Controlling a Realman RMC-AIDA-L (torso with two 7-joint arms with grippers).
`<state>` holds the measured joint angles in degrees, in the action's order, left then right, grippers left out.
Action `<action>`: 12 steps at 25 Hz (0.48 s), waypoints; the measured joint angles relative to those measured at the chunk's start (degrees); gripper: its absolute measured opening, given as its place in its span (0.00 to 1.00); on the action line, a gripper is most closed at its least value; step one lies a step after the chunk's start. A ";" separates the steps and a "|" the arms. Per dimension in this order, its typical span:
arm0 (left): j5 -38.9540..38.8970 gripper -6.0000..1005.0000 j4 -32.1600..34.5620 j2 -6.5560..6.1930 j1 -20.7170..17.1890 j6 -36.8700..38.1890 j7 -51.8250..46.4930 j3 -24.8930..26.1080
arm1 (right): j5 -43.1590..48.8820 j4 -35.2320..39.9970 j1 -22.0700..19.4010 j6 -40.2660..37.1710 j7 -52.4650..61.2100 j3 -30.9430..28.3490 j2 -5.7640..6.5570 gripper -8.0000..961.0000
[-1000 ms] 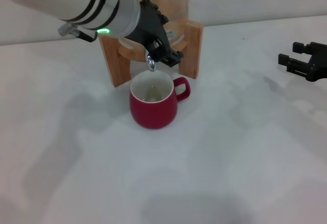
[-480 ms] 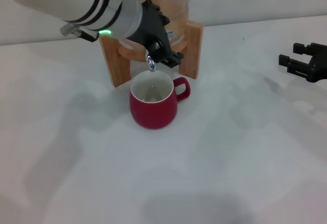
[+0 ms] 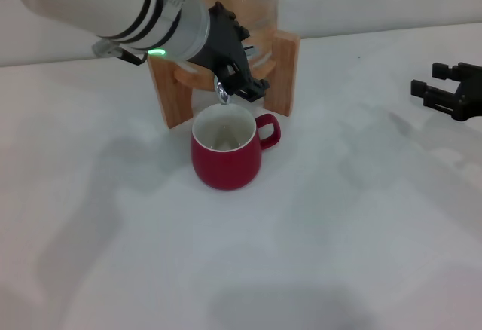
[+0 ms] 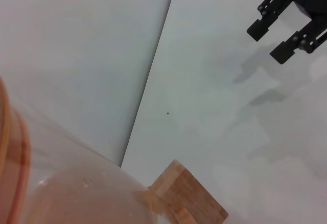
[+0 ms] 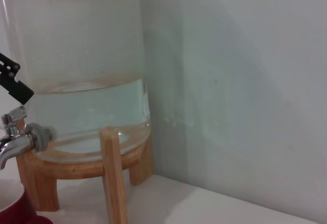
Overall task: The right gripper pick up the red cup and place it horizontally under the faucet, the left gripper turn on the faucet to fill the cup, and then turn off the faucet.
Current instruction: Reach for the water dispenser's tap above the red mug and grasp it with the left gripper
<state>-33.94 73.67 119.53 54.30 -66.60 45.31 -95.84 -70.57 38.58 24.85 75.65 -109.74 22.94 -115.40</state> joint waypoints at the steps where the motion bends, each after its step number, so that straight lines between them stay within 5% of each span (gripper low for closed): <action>1: -0.02 0.80 -0.10 0.00 0.01 0.10 0.03 -0.02 | 0.00 0.00 -0.02 0.00 0.00 0.00 0.00 0.57; 12: -1.96 0.80 -1.84 0.00 0.40 1.38 0.76 -0.59 | 0.00 0.00 -0.31 0.02 0.10 0.00 0.00 0.57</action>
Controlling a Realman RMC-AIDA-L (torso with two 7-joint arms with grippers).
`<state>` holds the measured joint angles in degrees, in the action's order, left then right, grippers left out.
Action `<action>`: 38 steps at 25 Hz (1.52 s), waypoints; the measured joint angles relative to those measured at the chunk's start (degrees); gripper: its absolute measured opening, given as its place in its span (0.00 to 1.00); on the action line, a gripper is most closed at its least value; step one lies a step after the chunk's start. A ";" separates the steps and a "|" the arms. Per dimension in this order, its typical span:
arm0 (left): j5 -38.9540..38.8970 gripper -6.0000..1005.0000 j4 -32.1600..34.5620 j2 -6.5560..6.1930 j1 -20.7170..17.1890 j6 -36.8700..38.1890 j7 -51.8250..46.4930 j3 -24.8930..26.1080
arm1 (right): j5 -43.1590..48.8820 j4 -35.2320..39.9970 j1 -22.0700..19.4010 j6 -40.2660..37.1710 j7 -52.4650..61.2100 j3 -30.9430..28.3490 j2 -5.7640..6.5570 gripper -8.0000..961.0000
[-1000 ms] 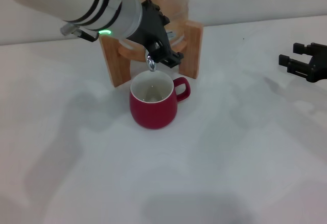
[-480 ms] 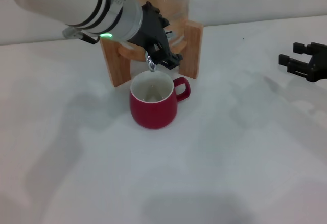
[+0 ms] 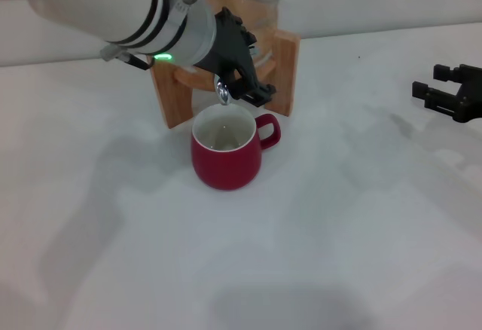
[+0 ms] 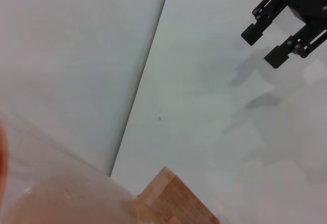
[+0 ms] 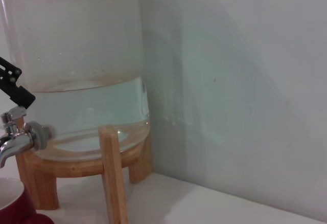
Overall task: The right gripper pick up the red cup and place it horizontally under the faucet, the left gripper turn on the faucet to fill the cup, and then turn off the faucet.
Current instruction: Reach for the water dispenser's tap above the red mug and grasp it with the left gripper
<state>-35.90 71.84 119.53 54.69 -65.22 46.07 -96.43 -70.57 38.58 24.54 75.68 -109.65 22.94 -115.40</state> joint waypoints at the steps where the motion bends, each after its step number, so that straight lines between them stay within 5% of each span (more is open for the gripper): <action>1: -0.14 0.80 -0.16 0.00 0.05 0.12 0.00 -0.03 | 0.00 0.00 -0.06 0.00 0.00 0.00 0.00 0.57; 38: -1.05 0.80 1.97 0.00 -0.51 -1.96 -0.91 -0.71 | 0.02 0.00 -0.72 -0.01 0.32 0.00 0.18 0.57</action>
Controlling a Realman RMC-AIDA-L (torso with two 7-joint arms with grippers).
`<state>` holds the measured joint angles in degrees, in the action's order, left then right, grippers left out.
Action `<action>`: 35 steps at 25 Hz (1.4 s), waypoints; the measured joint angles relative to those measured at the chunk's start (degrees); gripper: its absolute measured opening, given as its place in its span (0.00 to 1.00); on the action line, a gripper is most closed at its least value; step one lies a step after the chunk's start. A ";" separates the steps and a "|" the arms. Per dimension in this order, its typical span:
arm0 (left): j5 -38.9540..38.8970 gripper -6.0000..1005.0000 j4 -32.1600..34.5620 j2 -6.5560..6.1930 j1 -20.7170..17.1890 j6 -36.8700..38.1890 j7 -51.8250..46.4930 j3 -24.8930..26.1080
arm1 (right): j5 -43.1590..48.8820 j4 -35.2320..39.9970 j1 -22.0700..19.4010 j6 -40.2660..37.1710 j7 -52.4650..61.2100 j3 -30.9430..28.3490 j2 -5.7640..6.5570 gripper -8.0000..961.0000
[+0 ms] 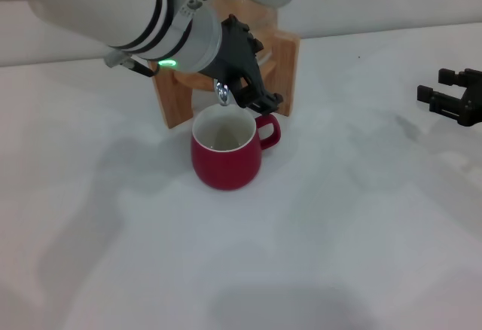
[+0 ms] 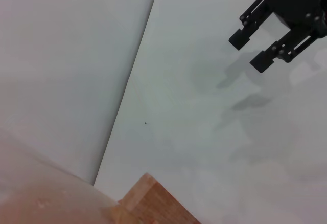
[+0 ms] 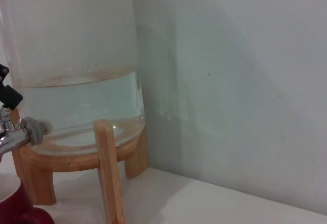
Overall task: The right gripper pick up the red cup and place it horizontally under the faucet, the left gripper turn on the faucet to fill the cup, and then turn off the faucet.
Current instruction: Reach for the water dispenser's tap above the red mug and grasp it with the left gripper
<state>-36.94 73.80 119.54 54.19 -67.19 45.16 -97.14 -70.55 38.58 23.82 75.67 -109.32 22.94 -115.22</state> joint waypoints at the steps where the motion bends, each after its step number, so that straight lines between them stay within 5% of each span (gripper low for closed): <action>1: 0.00 0.80 0.02 0.00 0.00 -0.14 -0.06 0.00 | 0.03 0.00 0.00 -0.02 -0.01 0.00 0.00 0.57; 35: 0.28 0.80 4.24 0.09 -2.25 -3.79 -1.79 -1.55 | 0.36 0.00 0.00 -0.08 0.06 0.00 0.08 0.57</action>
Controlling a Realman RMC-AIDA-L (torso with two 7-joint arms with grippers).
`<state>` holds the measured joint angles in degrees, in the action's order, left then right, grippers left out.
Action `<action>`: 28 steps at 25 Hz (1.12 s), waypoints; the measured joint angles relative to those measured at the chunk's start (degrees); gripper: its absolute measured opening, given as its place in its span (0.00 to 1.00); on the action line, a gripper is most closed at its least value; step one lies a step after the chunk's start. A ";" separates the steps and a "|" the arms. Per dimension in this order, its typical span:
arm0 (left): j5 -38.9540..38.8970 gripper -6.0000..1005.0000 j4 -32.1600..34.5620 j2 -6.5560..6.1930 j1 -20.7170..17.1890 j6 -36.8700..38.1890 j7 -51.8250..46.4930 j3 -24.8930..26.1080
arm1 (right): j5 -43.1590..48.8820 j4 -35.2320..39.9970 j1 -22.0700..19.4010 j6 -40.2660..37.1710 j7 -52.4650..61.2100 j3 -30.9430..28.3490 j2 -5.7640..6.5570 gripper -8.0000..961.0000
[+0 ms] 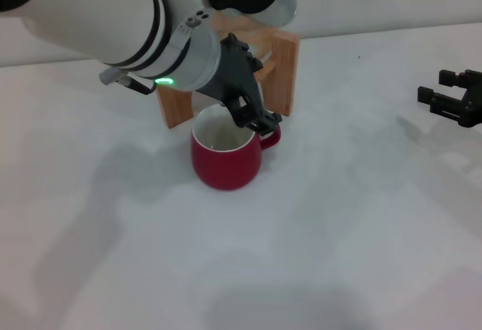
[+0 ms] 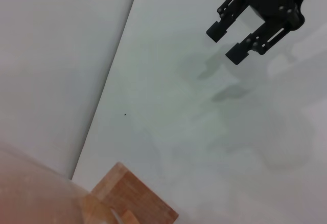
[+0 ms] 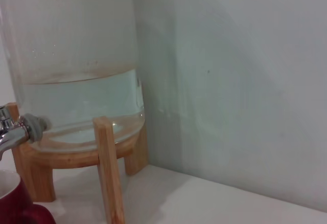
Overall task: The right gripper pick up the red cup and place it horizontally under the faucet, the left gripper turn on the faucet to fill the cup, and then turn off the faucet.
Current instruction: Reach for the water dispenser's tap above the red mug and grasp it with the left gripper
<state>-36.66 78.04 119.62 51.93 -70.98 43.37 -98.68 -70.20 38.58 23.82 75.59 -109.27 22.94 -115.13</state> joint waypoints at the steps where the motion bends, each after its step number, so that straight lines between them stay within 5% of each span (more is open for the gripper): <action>1: 0.00 0.80 0.21 0.00 -0.12 -0.20 -0.10 -0.05 | 0.03 0.00 0.00 0.00 0.00 0.00 0.00 0.57; 28: 0.74 0.80 3.87 0.00 -2.36 -0.76 -1.57 -0.99 | 0.06 0.00 -0.61 0.00 0.11 0.00 -0.08 0.57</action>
<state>-35.92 81.91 119.62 49.57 -71.73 41.79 -99.67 -70.13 38.58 23.20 75.59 -109.15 22.94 -115.21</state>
